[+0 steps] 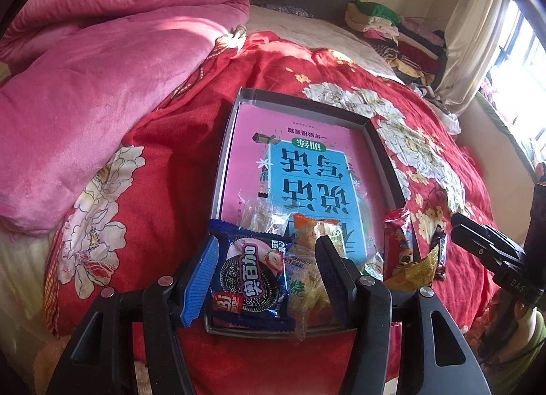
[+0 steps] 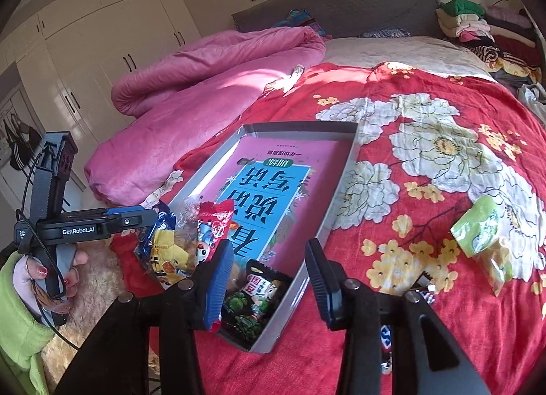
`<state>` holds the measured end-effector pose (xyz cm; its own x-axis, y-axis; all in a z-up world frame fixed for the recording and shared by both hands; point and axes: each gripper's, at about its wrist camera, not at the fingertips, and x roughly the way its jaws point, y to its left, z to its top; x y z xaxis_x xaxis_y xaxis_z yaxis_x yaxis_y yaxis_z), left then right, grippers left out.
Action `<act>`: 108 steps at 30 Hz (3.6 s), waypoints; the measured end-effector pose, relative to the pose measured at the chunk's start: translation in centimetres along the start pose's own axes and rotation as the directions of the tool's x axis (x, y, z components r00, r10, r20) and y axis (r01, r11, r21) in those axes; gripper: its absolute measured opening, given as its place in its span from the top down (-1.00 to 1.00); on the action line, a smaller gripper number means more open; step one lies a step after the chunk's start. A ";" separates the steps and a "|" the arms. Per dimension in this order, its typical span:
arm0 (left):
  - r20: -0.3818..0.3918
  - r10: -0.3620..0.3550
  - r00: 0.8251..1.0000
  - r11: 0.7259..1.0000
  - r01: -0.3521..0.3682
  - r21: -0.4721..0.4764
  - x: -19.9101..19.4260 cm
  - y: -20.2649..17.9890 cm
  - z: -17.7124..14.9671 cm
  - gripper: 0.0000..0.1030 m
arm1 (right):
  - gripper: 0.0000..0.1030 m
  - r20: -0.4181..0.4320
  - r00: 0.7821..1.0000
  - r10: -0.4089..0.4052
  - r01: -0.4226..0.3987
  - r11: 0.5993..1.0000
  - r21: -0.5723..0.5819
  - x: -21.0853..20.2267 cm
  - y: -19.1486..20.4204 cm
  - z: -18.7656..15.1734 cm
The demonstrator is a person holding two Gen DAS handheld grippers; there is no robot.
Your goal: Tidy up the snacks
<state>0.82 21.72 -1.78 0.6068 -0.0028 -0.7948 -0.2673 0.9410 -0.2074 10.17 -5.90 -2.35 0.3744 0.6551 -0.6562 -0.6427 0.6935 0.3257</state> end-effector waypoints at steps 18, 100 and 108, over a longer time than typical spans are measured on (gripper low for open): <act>0.080 -0.087 0.993 0.992 0.079 0.096 -3.9 -8.2 1.5 -0.45 | -0.08 0.109 0.960 -0.256 0.253 0.967 0.041 -8.0 -7.8 1.1; 0.062 -0.190 0.980 0.978 0.183 0.104 -4.4 -12.1 3.4 0.44 | 0.29 0.088 0.996 0.012 -0.009 1.000 -0.030 -5.9 -4.0 1.6; 0.069 -0.077 0.995 0.997 0.077 0.004 -4.8 -5.0 2.7 0.44 | 0.29 0.018 0.997 0.081 -0.079 0.993 -0.082 -3.2 0.2 0.6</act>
<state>1.26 17.93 4.58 0.6756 -0.0517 -0.7354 -0.2167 0.9396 -0.2651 9.24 -7.68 0.21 0.3331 0.7143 -0.6155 -0.7230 0.6125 0.3195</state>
